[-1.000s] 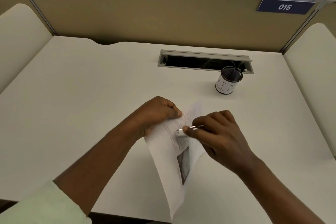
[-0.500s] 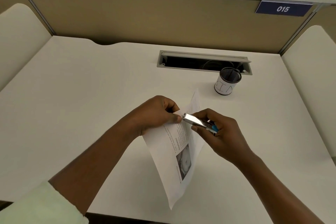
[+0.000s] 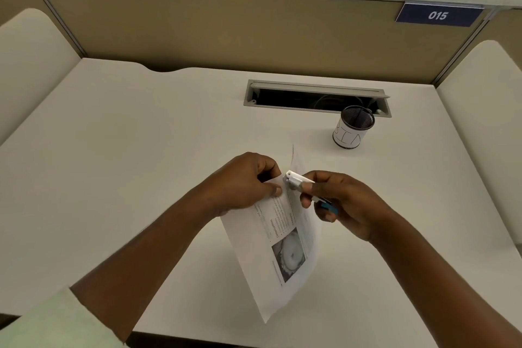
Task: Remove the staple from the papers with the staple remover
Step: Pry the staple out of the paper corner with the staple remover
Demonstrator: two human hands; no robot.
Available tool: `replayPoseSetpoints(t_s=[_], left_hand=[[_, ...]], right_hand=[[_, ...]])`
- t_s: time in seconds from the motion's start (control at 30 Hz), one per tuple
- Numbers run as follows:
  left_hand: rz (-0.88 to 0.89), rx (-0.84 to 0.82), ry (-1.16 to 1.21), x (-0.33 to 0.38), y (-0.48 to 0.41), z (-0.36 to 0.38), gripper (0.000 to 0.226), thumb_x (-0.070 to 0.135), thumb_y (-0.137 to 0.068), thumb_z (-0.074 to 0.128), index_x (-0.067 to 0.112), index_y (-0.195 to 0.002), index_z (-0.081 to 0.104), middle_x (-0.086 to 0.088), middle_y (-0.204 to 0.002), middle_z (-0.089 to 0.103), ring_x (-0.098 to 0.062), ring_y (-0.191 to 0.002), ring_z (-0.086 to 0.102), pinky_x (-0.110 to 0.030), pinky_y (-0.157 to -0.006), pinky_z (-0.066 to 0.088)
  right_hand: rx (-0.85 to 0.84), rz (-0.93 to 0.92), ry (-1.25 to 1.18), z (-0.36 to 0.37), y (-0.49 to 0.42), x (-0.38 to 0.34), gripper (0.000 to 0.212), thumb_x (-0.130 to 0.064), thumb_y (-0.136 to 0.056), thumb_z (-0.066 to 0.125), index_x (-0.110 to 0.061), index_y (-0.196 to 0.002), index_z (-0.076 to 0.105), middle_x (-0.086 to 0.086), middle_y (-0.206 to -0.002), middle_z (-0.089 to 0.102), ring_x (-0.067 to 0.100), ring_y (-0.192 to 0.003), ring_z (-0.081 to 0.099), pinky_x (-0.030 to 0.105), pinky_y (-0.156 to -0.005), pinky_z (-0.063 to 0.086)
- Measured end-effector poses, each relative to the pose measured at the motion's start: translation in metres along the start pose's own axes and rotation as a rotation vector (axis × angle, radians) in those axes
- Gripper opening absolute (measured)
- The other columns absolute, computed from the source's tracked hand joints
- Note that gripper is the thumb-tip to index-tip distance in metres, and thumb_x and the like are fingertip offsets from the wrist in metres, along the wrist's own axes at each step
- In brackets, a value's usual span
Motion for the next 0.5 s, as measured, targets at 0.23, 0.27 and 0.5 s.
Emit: replayPoseSetpoints(t_s=[0.23,0.27,0.5], left_hand=[[0.002,-0.018,-0.047,0.002,0.003,0.007,0.009,0.024,-0.093,0.068,0.021,-0.084,0.069,0.002,-0.091,0.077,-0.019,-0.079,0.076,-0.041,-0.076,0.065],[0.002,-0.019,-0.056,0.002,0.003,0.006,0.009,0.024,-0.093,0.068,0.021,-0.084,0.069,0.002,-0.090,0.077,-0.018,-0.079,0.076,-0.040,-0.075,0.065],[0.058,0.008,-0.226,0.008,0.000,-0.003,0.010,0.026,-0.093,0.067,0.027,-0.083,0.066,0.010,-0.086,0.072,-0.009,-0.074,0.071,-0.020,-0.064,0.057]], right_hand=[[-0.005,-0.061,-0.140,-0.004,-0.003,-0.001,0.026,-0.031,-0.087,0.069,-0.015,-0.107,0.074,0.009,-0.093,0.069,0.010,-0.050,0.049,0.020,-0.053,0.044],[0.028,-0.115,-0.049,-0.004,-0.004,-0.003,0.028,-0.034,-0.088,0.068,-0.015,-0.108,0.072,0.008,-0.101,0.071,0.012,-0.055,0.053,0.021,-0.056,0.047],[0.054,-0.275,0.632,-0.007,-0.001,-0.023,0.021,-0.037,-0.089,0.071,-0.026,-0.107,0.066,-0.020,-0.142,0.056,0.017,-0.074,0.073,0.023,-0.073,0.057]])
Point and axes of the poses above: each hand's wrist, its own y-axis away from the middle knuckle, its own z-axis out of the palm, x = y × z, the point moved 1 cm from there along -y, towards the middle knuckle
